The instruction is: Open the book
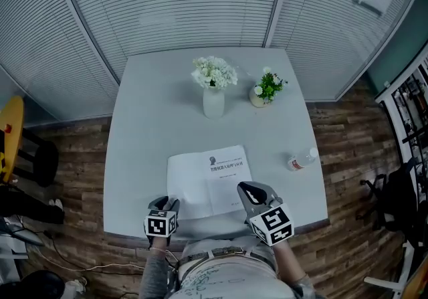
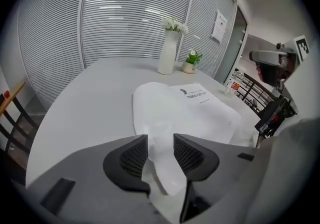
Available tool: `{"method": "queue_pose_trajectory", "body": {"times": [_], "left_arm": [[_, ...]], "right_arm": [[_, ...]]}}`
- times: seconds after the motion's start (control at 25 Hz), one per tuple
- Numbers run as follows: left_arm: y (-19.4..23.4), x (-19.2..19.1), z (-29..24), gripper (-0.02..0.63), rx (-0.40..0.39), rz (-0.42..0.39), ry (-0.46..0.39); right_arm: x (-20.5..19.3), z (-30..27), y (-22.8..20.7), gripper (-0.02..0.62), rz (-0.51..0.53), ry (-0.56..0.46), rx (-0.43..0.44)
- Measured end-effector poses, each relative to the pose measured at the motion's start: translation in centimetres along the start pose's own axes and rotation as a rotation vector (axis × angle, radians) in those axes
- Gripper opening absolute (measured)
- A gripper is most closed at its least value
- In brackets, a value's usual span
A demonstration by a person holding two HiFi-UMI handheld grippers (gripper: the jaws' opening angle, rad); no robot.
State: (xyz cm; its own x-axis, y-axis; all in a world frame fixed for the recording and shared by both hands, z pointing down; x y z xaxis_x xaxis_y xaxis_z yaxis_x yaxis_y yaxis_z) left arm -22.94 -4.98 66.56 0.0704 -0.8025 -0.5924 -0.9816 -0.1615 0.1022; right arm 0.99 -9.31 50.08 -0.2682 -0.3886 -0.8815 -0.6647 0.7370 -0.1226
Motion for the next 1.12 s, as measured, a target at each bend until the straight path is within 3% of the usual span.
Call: {"method": "queue_pose_trajectory", "body": {"times": [0.44,0.8,1.12], "left_arm": [[-1.9,1.4,1.1,0.16,-0.03,0.019,-0.036],[-5.5,3.2,2.4,0.156,-0.118,0.028,-0.08],[-8.3,4.6,2.9,0.067,-0.183,0.022,-0.12]], "right_arm": [[-0.1,0.2,-0.8,0.014,0.021,0.003,0.022],[0.0,0.2,-1.0,0.015,0.053,0.01,0.039],[-0.2,0.5,-1.4,0.017,0.062,0.009,0.045]]}}
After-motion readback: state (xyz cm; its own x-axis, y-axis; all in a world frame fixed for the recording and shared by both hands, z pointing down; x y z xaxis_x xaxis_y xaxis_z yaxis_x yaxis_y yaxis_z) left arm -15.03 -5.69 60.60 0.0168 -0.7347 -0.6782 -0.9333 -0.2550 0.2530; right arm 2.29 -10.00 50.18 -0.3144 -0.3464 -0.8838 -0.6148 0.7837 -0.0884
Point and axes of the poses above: the fingertips, and each gripper's own axes: z backward along the fingers, y to its left, x out of its top, the point moved 3 cm from there along z, backward along the fingers, and after that the axes turned 7 degrees about x, right-handed, at the moved point
